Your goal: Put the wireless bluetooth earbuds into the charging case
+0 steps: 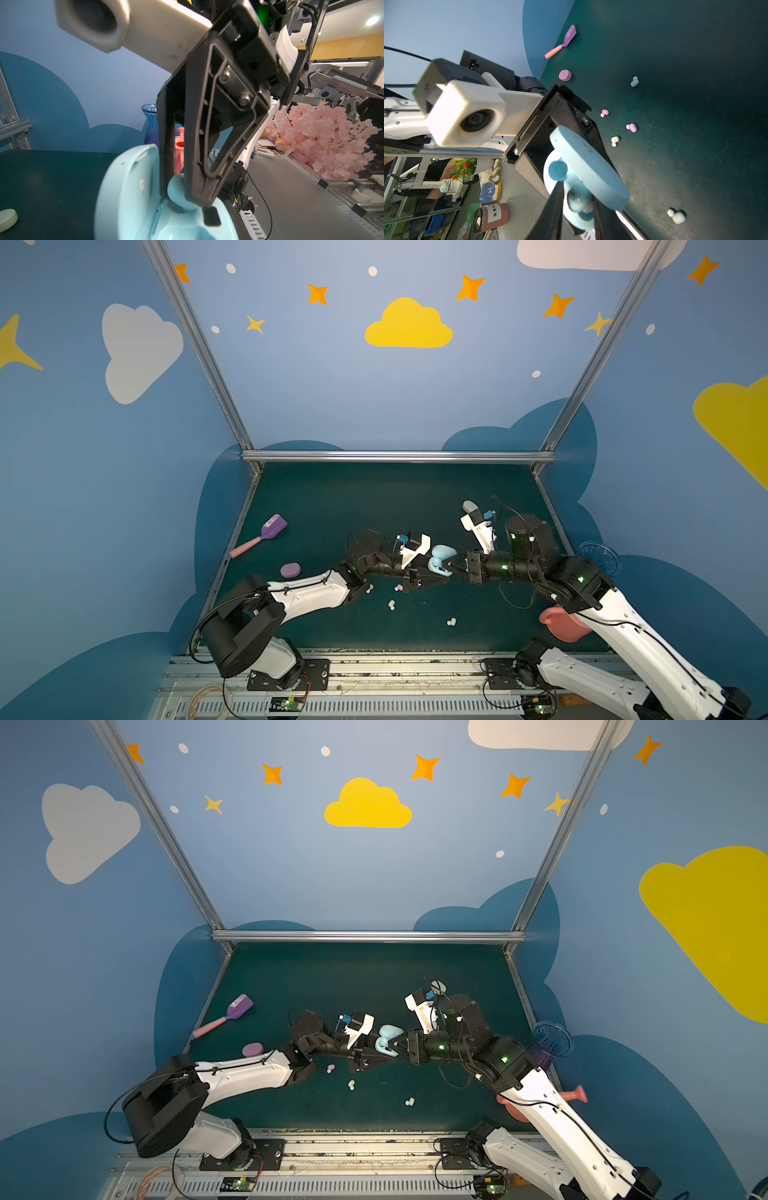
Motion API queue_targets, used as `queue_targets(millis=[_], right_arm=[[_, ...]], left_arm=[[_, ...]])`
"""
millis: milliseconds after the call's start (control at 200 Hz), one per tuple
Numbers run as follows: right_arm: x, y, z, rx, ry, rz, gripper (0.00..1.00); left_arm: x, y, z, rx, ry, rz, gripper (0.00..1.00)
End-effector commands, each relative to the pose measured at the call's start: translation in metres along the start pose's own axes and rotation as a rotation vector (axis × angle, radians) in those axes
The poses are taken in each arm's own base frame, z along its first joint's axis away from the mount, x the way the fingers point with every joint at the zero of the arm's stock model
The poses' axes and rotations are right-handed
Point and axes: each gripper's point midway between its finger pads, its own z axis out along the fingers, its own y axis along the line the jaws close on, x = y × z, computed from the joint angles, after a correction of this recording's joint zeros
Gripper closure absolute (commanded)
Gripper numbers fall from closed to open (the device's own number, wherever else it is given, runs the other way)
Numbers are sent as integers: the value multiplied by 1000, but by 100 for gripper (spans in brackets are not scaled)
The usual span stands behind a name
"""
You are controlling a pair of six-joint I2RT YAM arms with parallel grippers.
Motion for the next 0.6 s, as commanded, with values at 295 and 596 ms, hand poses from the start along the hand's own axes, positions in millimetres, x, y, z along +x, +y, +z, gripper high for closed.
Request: queue_targets(millis=[295, 596], right_arm=[[-10, -4, -7, 57, -28, -17, 55], [-14, 7, -13, 28, -37, -25, 51]], left_arm=[[-16, -10, -1, 15, -21, 63, 96], [-11, -5, -1, -6, -9, 56, 96]])
